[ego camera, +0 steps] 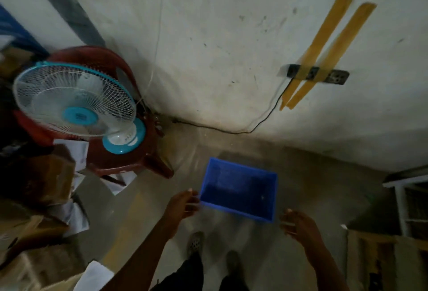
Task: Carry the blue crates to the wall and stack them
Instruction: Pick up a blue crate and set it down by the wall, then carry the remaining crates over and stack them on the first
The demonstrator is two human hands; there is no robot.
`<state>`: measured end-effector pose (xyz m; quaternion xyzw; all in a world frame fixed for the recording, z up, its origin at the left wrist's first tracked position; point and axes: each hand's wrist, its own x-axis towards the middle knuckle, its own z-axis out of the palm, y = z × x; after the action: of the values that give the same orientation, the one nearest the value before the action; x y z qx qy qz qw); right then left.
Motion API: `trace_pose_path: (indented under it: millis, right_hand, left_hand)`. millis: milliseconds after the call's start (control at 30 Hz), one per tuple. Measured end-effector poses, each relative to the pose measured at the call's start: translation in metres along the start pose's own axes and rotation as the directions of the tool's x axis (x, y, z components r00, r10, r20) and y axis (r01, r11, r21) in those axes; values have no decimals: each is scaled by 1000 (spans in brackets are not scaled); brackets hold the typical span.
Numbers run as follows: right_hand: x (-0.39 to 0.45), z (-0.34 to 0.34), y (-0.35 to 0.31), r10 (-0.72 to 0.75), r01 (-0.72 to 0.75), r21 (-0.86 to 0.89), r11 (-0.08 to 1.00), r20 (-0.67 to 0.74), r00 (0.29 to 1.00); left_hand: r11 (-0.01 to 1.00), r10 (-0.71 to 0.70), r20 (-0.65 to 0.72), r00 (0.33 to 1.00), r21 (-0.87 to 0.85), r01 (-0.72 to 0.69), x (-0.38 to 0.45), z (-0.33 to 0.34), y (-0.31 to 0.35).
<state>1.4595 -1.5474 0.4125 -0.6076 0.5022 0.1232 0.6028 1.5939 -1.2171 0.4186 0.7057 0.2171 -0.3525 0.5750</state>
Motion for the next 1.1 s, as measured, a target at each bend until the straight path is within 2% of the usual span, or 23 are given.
trace_pose_path:
  millis: [100,267,400,500,633,800,933,1100]
  right_hand:
    - [-14,7,-1,-7,9,-45,999,39,999]
    - [-33,17,-1,15,19,-163,986,204,979]
    - [-34,32,-8,59,84,-358,930,370,927]
    - [-35,57,-15,96,131,-464,876,434,896]
    - [-56,101,-21,88,264,-572,776,513,854]
    - [-115,169,-7,114,458,-634,623,653,749]
    - [-173,225,39,122,584,-638,502,721,682]
    - [-262,287,128,201,658,-657,369,747,633]
  left_hand:
    - [996,16,-106,994,-81,-25,-21,-16,-4]
    - [963,-39,-266,963,-267,-35,-71,-36,-36]
    - [901,-110,-327,938,-431,-45,-119,-53,-88]
    - [838,-150,-400,904,-537,-99,-160,-64,-141]
    - [719,-261,-518,814,-668,-194,-228,-81,-222]
    - [536,-447,-593,670,-777,-329,-319,-86,-322]
    - [382,-549,-590,592,-807,-450,-389,-78,-401]
    - [256,-664,-572,482,-779,-572,-477,-59,-501]
